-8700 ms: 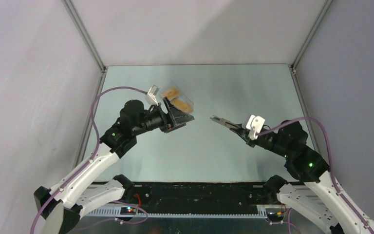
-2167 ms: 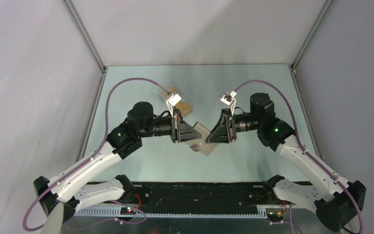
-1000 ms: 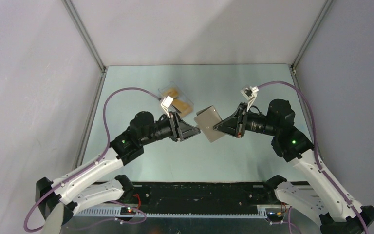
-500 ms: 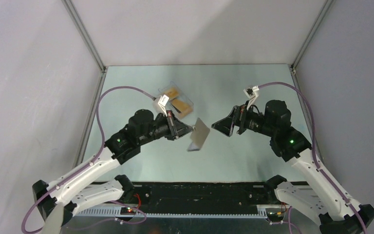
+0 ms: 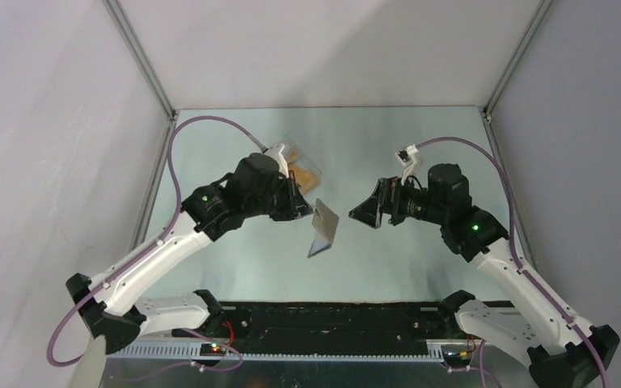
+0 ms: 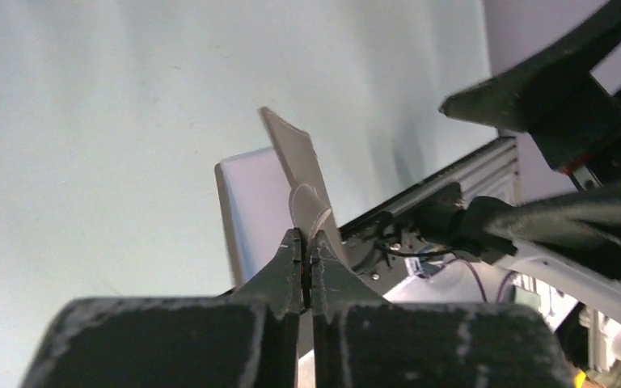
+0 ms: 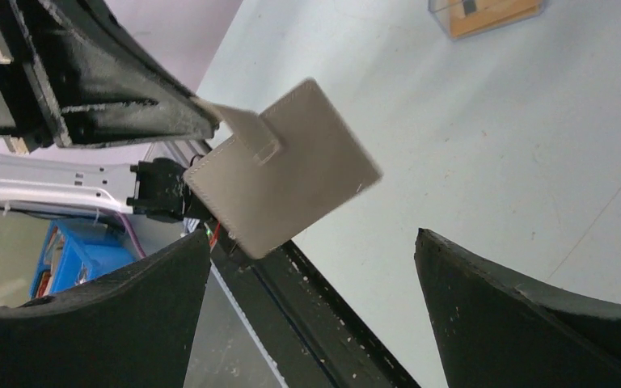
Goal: Put the credit cards into the card holder
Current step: Open the card holder at the center of the board.
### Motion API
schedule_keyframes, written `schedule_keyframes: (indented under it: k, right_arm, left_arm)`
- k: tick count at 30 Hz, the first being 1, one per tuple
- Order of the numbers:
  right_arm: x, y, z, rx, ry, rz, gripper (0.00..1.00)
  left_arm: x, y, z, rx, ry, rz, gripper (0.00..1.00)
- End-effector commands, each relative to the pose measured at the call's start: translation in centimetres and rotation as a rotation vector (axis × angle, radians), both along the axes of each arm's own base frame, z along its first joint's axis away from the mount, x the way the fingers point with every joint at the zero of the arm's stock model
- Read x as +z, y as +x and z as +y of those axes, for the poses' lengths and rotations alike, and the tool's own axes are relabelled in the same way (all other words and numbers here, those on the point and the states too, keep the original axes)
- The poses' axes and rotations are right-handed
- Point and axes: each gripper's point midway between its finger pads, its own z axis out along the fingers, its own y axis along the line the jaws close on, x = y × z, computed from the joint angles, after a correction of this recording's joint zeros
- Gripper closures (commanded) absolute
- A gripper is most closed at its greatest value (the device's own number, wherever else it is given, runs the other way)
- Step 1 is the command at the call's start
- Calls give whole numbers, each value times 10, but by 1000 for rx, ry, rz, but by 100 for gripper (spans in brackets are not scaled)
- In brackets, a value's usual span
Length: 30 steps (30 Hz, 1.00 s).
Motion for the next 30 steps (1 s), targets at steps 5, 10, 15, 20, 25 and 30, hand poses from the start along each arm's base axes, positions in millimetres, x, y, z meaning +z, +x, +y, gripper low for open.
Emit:
schedule_keyframes:
  k: [5, 10, 15, 20, 25, 30]
  right_arm:
    - [13, -17, 35, 74, 0, -124, 1]
    - [9, -19, 52, 39, -80, -240, 1]
    - [4, -13, 61, 40, -146, -331, 1]
    - [-6, 5, 61, -4, -228, -391, 1]
    - [-14, 11, 65, 30, -273, -437, 0]
    - [-18, 6, 81, 102, -230, -415, 17]
  left_arm:
    - [13, 19, 35, 246, 93, 13, 100]
    - [32, 20, 32, 249, 51, -11, 100]
    - [38, 12, 27, 184, 37, -10, 100]
    - [40, 4, 18, 127, 20, 5, 100]
    - [48, -2, 14, 85, -2, -2, 100]
    - [53, -7, 10, 61, -23, 6, 100]
